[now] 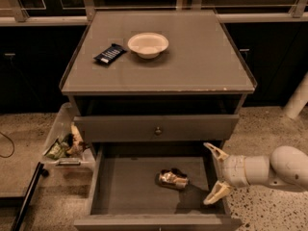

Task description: Place orange can into middle drawer

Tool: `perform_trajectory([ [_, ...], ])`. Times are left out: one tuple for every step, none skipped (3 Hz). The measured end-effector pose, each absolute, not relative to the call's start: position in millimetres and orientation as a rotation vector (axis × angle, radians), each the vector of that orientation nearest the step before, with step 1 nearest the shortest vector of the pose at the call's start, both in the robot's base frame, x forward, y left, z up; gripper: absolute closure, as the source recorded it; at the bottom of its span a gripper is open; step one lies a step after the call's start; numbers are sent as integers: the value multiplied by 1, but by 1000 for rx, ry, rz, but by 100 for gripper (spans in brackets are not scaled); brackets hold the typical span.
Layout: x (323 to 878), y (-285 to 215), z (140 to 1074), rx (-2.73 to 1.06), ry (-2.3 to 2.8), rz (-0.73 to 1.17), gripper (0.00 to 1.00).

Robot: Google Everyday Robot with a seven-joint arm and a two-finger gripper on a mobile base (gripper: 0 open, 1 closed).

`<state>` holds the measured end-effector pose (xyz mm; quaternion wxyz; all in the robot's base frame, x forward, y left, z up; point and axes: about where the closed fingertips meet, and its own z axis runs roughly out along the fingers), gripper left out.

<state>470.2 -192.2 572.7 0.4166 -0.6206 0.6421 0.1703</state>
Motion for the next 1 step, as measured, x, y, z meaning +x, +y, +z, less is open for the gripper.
perform_trajectory([
  [467, -194, 576, -1560, 1614, 420, 0],
])
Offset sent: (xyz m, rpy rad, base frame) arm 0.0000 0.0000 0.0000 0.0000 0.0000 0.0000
